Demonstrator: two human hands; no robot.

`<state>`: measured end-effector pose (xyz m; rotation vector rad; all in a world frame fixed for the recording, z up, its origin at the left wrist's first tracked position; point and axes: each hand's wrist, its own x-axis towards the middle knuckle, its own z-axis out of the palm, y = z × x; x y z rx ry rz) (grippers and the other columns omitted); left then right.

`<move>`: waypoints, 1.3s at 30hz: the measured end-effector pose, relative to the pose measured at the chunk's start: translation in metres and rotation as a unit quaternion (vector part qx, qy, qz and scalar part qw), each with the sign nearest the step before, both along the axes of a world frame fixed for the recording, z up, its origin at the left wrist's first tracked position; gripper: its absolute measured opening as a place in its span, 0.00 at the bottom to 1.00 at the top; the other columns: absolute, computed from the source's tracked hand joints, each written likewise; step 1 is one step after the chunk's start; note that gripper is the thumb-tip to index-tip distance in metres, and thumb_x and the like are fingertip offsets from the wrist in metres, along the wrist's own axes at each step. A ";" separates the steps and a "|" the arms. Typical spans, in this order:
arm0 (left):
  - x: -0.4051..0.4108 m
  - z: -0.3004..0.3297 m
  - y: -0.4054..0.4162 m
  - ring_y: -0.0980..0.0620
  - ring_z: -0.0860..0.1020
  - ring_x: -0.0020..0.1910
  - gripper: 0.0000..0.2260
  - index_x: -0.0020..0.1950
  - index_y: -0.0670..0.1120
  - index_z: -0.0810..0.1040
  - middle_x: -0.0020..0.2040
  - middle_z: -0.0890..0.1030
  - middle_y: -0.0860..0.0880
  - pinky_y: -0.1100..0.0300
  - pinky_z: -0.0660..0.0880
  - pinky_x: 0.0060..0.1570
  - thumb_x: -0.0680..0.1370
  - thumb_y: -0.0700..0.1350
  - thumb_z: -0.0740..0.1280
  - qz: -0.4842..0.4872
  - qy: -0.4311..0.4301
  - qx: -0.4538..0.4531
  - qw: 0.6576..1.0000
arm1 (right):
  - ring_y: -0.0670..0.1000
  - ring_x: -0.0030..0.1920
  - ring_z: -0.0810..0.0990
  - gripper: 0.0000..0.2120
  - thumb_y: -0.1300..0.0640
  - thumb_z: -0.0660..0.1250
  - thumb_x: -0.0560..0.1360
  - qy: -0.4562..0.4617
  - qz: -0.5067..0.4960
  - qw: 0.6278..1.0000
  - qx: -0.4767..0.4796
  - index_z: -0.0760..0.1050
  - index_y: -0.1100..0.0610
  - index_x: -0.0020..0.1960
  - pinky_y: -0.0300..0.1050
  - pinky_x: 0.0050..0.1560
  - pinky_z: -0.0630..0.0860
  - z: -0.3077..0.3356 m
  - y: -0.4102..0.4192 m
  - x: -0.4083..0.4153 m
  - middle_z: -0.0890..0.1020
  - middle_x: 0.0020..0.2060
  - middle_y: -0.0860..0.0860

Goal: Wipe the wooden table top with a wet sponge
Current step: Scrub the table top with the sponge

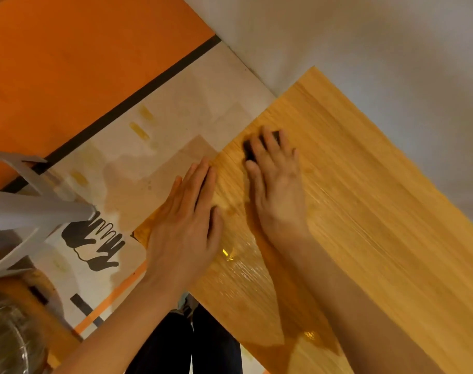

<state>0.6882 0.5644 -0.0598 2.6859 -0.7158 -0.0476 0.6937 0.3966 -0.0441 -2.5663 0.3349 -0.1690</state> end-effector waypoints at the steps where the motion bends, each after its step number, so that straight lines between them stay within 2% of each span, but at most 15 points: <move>1: 0.000 0.000 0.001 0.48 0.61 0.80 0.25 0.80 0.39 0.61 0.82 0.60 0.44 0.54 0.56 0.79 0.85 0.48 0.53 -0.002 0.001 0.001 1.000 | 0.54 0.78 0.51 0.22 0.50 0.52 0.84 0.004 0.040 0.999 -0.012 0.64 0.56 0.75 0.49 0.77 0.43 -0.001 0.013 -0.013 0.63 0.76 0.52; 4: 0.000 -0.001 0.001 0.47 0.61 0.80 0.25 0.80 0.38 0.61 0.82 0.60 0.43 0.52 0.57 0.79 0.85 0.46 0.54 -0.003 -0.001 -0.015 1.000 | 0.56 0.77 0.54 0.23 0.51 0.53 0.83 0.009 0.079 0.994 -0.070 0.66 0.59 0.74 0.52 0.77 0.44 -0.003 -0.011 -0.001 0.65 0.75 0.54; 8: 0.000 -0.005 0.002 0.45 0.60 0.80 0.24 0.80 0.37 0.61 0.81 0.60 0.41 0.53 0.54 0.80 0.85 0.45 0.53 -0.011 -0.002 -0.051 0.999 | 0.59 0.78 0.53 0.22 0.55 0.55 0.83 0.026 -0.104 0.993 -0.037 0.63 0.61 0.75 0.57 0.77 0.47 -0.005 -0.093 0.051 0.62 0.76 0.56; 11: 0.000 -0.006 0.003 0.45 0.59 0.81 0.24 0.80 0.36 0.61 0.81 0.60 0.40 0.54 0.52 0.81 0.85 0.44 0.54 -0.012 -0.005 -0.070 0.997 | 0.59 0.77 0.56 0.20 0.56 0.54 0.83 0.014 -0.184 0.983 -0.012 0.66 0.62 0.73 0.58 0.76 0.52 -0.006 -0.076 0.045 0.64 0.75 0.56; 13: 0.000 -0.005 0.002 0.46 0.59 0.81 0.24 0.80 0.36 0.62 0.81 0.61 0.40 0.55 0.50 0.81 0.84 0.43 0.56 -0.014 -0.007 -0.080 0.997 | 0.57 0.77 0.55 0.21 0.56 0.54 0.83 -0.008 -0.157 0.988 -0.002 0.65 0.61 0.74 0.54 0.77 0.50 -0.003 -0.021 0.009 0.64 0.75 0.56; 15: 0.001 -0.006 0.003 0.47 0.58 0.81 0.24 0.80 0.36 0.62 0.81 0.61 0.40 0.54 0.50 0.81 0.84 0.42 0.57 -0.019 -0.012 -0.082 0.996 | 0.53 0.78 0.52 0.22 0.54 0.53 0.84 -0.003 -0.073 0.997 0.003 0.62 0.59 0.76 0.49 0.78 0.45 0.002 0.028 -0.032 0.61 0.76 0.54; 18: 0.002 -0.007 0.004 0.46 0.57 0.81 0.24 0.79 0.36 0.62 0.81 0.61 0.39 0.55 0.49 0.81 0.85 0.43 0.55 -0.024 -0.013 -0.086 0.996 | 0.52 0.78 0.53 0.23 0.51 0.52 0.83 0.020 0.009 1.000 -0.023 0.63 0.58 0.75 0.46 0.77 0.43 0.004 0.015 -0.039 0.63 0.76 0.53; 21: 0.002 -0.007 0.004 0.46 0.59 0.81 0.24 0.80 0.37 0.62 0.80 0.61 0.39 0.57 0.48 0.81 0.85 0.44 0.55 -0.017 -0.002 -0.092 0.996 | 0.57 0.77 0.57 0.22 0.52 0.54 0.83 0.025 -0.079 0.996 -0.033 0.65 0.59 0.74 0.52 0.76 0.46 -0.001 -0.054 0.001 0.65 0.75 0.55; 23: 0.002 -0.008 0.003 0.47 0.59 0.80 0.24 0.80 0.38 0.62 0.81 0.61 0.40 0.58 0.46 0.81 0.85 0.45 0.54 -0.017 0.002 -0.086 0.996 | 0.59 0.74 0.62 0.23 0.50 0.51 0.81 0.037 -0.163 0.986 -0.023 0.69 0.61 0.70 0.61 0.75 0.53 -0.005 -0.096 0.021 0.69 0.72 0.57; 26: 0.004 -0.008 0.003 0.48 0.58 0.81 0.24 0.80 0.38 0.61 0.81 0.60 0.40 0.59 0.45 0.81 0.85 0.45 0.54 -0.016 0.005 -0.081 0.997 | 0.59 0.71 0.65 0.22 0.51 0.52 0.81 0.019 -0.232 0.972 -0.018 0.71 0.62 0.67 0.63 0.70 0.59 -0.005 -0.069 0.015 0.71 0.70 0.57; 28: 0.003 -0.007 0.004 0.47 0.59 0.81 0.24 0.80 0.37 0.61 0.81 0.60 0.40 0.58 0.46 0.81 0.85 0.45 0.54 -0.016 -0.002 -0.080 0.997 | 0.57 0.75 0.61 0.19 0.54 0.54 0.83 0.007 -0.195 0.981 -0.017 0.68 0.60 0.71 0.59 0.75 0.55 -0.003 -0.010 -0.018 0.68 0.73 0.54; 30: 0.002 -0.007 0.004 0.45 0.60 0.80 0.24 0.80 0.37 0.62 0.81 0.61 0.39 0.57 0.47 0.81 0.85 0.44 0.54 -0.019 -0.013 -0.078 0.997 | 0.53 0.78 0.54 0.21 0.53 0.53 0.84 0.009 -0.112 0.994 -0.003 0.64 0.58 0.75 0.50 0.78 0.45 0.001 0.035 -0.052 0.63 0.76 0.52; 33: 0.003 -0.008 0.003 0.45 0.61 0.80 0.24 0.80 0.37 0.62 0.81 0.61 0.40 0.59 0.46 0.81 0.85 0.45 0.54 -0.014 -0.007 -0.073 0.997 | 0.53 0.78 0.54 0.23 0.50 0.52 0.83 0.022 -0.054 0.998 -0.029 0.64 0.57 0.75 0.47 0.76 0.43 0.002 0.004 -0.048 0.63 0.76 0.52; 37: 0.005 -0.010 0.003 0.45 0.60 0.81 0.25 0.80 0.39 0.61 0.81 0.60 0.42 0.62 0.43 0.80 0.84 0.46 0.53 -0.003 0.006 -0.072 0.997 | 0.56 0.77 0.55 0.22 0.54 0.54 0.83 0.019 -0.204 0.978 -0.029 0.64 0.58 0.75 0.55 0.76 0.46 -0.005 -0.094 0.002 0.62 0.76 0.54; 39: 0.005 -0.011 0.003 0.46 0.59 0.81 0.25 0.80 0.39 0.61 0.82 0.59 0.42 0.62 0.43 0.80 0.84 0.46 0.53 -0.004 0.009 -0.072 0.997 | 0.57 0.77 0.57 0.22 0.52 0.53 0.82 0.017 -0.262 0.965 -0.017 0.66 0.58 0.73 0.57 0.76 0.50 -0.007 -0.108 0.007 0.65 0.75 0.54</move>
